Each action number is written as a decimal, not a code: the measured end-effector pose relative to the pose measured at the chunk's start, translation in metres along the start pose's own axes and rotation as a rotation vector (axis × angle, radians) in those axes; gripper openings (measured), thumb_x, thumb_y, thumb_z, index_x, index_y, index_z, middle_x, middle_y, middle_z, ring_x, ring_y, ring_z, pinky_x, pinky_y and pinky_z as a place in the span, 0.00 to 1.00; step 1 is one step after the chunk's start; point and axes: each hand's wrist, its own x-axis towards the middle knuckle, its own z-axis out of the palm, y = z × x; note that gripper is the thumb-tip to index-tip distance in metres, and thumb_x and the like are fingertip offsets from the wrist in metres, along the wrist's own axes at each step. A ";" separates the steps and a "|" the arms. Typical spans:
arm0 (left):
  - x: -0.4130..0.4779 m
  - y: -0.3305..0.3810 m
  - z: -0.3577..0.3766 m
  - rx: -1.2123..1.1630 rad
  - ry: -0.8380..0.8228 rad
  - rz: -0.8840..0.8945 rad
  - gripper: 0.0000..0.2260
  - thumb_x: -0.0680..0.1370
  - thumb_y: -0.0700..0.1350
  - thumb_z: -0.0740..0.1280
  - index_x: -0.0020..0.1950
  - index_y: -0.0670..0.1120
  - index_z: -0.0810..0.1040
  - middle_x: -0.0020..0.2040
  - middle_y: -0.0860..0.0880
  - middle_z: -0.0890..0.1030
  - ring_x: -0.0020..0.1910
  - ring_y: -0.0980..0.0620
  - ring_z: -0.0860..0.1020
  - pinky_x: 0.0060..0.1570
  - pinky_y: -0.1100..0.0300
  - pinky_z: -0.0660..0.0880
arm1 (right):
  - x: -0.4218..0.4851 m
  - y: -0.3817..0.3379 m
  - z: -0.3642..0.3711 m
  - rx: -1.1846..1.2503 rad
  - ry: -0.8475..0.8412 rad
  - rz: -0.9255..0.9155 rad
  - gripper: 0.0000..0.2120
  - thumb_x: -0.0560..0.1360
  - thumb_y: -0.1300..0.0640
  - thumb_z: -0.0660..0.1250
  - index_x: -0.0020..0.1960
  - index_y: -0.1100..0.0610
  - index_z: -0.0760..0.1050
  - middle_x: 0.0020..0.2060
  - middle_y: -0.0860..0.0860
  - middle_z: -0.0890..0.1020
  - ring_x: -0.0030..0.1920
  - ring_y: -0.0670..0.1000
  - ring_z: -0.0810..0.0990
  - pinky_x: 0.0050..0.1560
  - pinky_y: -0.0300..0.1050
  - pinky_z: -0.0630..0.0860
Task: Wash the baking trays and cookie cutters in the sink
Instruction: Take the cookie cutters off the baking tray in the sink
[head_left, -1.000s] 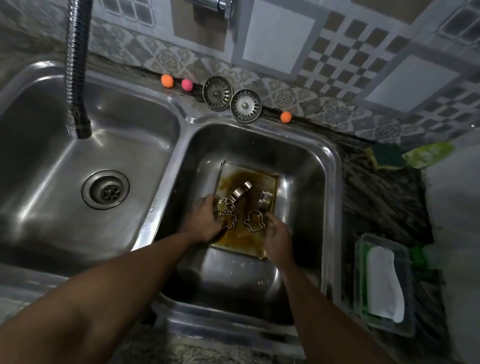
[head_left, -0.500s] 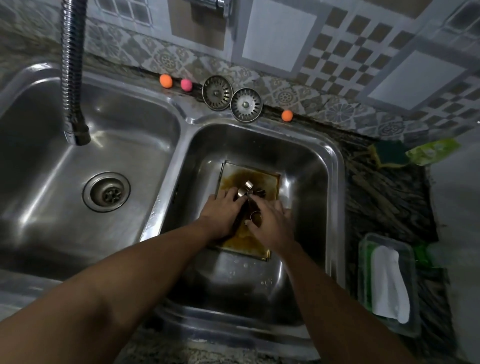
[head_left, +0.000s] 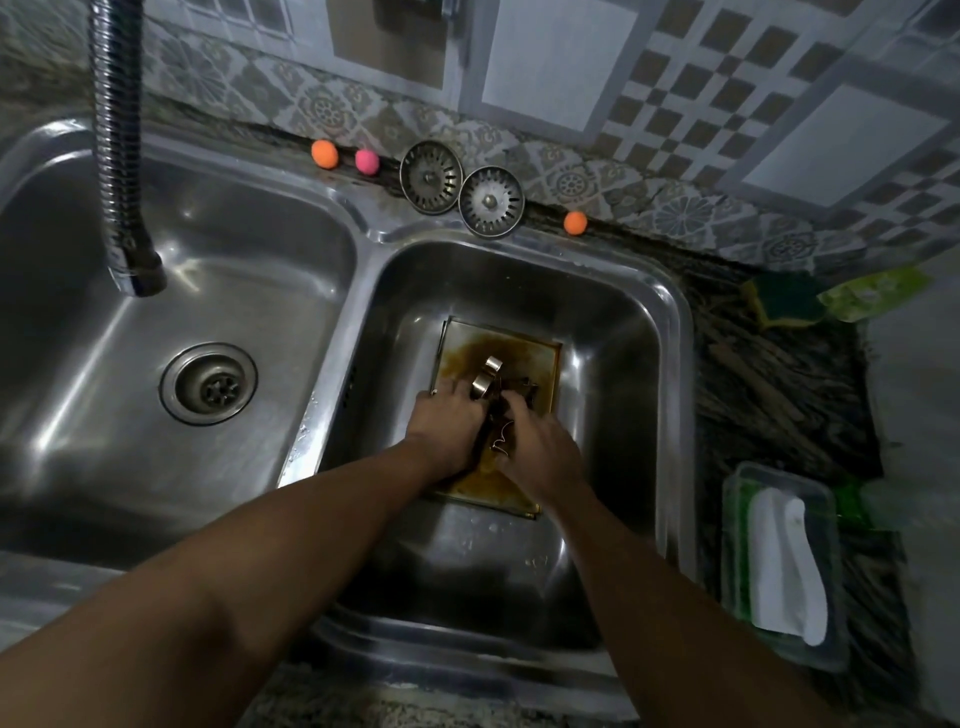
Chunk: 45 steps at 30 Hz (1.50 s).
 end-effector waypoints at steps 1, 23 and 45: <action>0.001 0.001 0.000 0.005 -0.002 -0.004 0.27 0.72 0.55 0.71 0.69 0.49 0.70 0.68 0.43 0.69 0.67 0.41 0.67 0.59 0.45 0.72 | -0.001 0.000 0.000 0.015 0.021 0.008 0.38 0.71 0.53 0.73 0.75 0.48 0.56 0.61 0.51 0.78 0.60 0.55 0.76 0.59 0.52 0.75; -0.117 -0.008 -0.021 -0.064 -0.136 0.259 0.33 0.72 0.58 0.71 0.75 0.54 0.65 0.72 0.49 0.65 0.69 0.46 0.64 0.65 0.51 0.70 | -0.120 0.007 -0.029 0.035 -0.128 -0.147 0.28 0.73 0.56 0.72 0.69 0.47 0.66 0.62 0.50 0.74 0.60 0.51 0.73 0.57 0.47 0.74; -0.094 0.009 0.009 0.365 -0.373 0.632 0.16 0.80 0.48 0.63 0.67 0.46 0.72 0.68 0.41 0.69 0.68 0.41 0.65 0.53 0.47 0.74 | -0.106 0.028 0.020 -0.371 -0.449 -0.465 0.14 0.79 0.60 0.60 0.61 0.48 0.72 0.63 0.52 0.77 0.60 0.59 0.75 0.53 0.51 0.75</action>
